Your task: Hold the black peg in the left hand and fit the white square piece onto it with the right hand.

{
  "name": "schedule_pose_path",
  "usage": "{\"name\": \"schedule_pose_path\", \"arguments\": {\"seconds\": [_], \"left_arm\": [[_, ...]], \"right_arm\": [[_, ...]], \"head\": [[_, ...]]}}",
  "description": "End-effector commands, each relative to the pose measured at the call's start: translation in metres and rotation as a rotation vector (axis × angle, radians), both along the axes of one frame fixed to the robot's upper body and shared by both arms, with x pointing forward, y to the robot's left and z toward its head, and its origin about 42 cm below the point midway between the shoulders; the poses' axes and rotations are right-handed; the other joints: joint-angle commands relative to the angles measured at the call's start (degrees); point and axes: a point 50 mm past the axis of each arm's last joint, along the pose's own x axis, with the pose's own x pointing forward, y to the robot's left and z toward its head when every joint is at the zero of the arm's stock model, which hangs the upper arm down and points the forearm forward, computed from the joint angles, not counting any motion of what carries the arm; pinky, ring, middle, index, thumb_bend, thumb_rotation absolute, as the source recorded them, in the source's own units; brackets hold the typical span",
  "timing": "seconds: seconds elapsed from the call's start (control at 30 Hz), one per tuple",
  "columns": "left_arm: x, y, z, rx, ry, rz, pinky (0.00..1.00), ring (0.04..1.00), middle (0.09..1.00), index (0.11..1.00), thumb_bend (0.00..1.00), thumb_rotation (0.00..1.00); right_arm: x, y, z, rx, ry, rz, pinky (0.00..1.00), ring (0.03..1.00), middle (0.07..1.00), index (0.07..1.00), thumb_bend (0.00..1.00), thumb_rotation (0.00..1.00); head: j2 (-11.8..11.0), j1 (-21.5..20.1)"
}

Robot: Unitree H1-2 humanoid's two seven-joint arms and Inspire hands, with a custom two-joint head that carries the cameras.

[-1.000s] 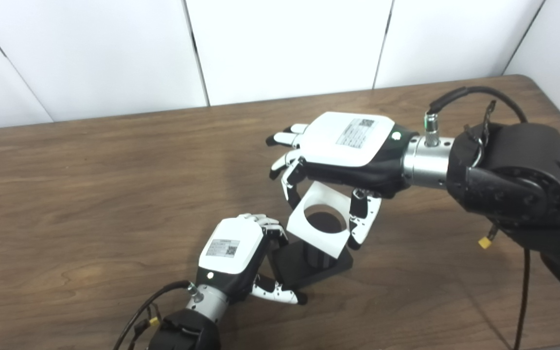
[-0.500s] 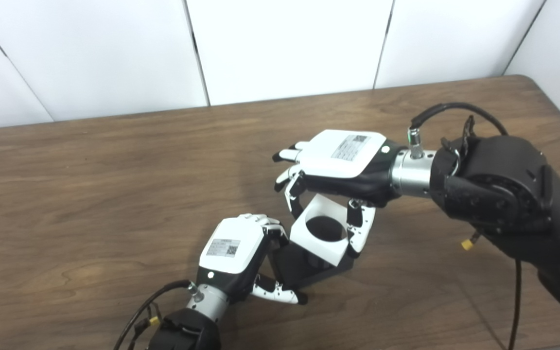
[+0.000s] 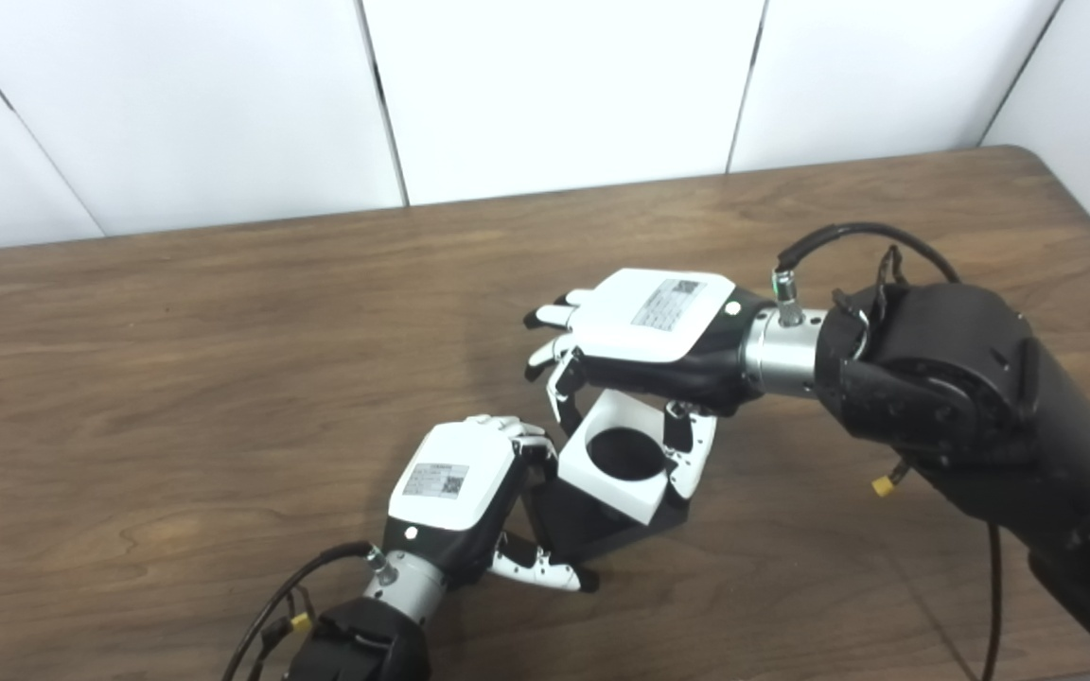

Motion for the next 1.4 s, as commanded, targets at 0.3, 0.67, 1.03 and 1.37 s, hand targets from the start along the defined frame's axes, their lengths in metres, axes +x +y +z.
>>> {"name": "schedule_pose_path", "arguments": {"seconds": [0.3,0.67,1.03,1.37], "left_arm": [[-0.008,-0.002,-0.012,0.050,0.081,-0.025,0.85,0.826,0.766,0.487,0.52,0.05],[-0.009,-0.002,-0.011,0.055,0.083,-0.025,0.84,0.828,0.768,0.487,0.52,0.05],[-0.009,-0.002,-0.010,0.065,0.080,-0.028,0.85,0.828,0.768,0.487,0.52,0.06],[-0.007,-0.003,-0.009,0.057,0.085,-0.026,0.85,0.829,0.770,0.487,0.51,0.05]], "right_arm": [[0.002,-0.001,0.002,-0.022,-0.086,-0.008,1.00,1.000,0.881,0.486,0.52,0.13],[0.007,-0.004,-0.001,-0.038,-0.086,-0.021,1.00,1.000,0.870,0.487,0.52,0.13],[0.011,-0.008,-0.007,-0.046,-0.068,-0.027,1.00,1.000,0.862,0.485,0.52,0.13],[0.012,-0.010,-0.011,-0.049,-0.047,-0.036,1.00,1.000,0.852,0.485,0.52,0.13]], "head": [[0.0,-0.1],[0.4,0.1],[0.5,0.2],[0.5,0.3]]}}
